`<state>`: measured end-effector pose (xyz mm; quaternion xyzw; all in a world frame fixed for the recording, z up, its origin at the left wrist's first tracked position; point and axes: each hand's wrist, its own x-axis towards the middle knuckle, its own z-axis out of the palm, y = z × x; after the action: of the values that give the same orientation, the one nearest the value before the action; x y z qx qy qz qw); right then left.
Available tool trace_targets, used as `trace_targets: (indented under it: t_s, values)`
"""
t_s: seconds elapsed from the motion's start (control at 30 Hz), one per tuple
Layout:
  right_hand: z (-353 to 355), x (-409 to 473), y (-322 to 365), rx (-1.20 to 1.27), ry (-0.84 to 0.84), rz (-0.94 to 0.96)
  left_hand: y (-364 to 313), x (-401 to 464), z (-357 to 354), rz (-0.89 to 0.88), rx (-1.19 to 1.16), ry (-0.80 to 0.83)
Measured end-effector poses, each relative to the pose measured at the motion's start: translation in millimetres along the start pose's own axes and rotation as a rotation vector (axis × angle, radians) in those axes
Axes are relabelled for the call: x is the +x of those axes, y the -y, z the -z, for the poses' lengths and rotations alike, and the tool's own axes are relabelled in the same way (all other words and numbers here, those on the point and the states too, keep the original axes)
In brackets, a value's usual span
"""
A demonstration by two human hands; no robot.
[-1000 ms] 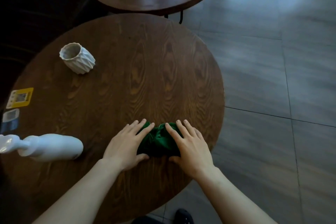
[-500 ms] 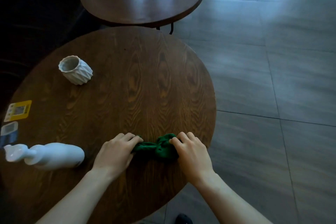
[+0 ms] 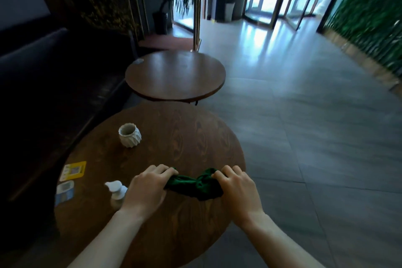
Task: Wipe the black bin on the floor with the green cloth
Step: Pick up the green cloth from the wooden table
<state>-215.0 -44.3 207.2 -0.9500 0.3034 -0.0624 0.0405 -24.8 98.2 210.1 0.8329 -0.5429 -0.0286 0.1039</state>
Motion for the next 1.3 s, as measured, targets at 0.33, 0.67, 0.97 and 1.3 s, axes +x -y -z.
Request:
trace_targets:
  t_s: [0.33,0.67,0.97,1.3]
  values:
    - [147,-97,80,-0.039,-0.17,-0.019,-43,-107,158,-0.065,0.013,-0.229]
    - [232,-176,77,-0.04,-0.278,-0.018,-109,-172,233,-0.096,0.012,-0.339]
    - [261,-262,35,-0.002,-0.336,-0.017,-202,-226,244,-0.088,0.05,-0.334]
    - [270,-325,6,0.043,-0.372,-0.005,-264,-271,240,-0.082,0.115,-0.336]
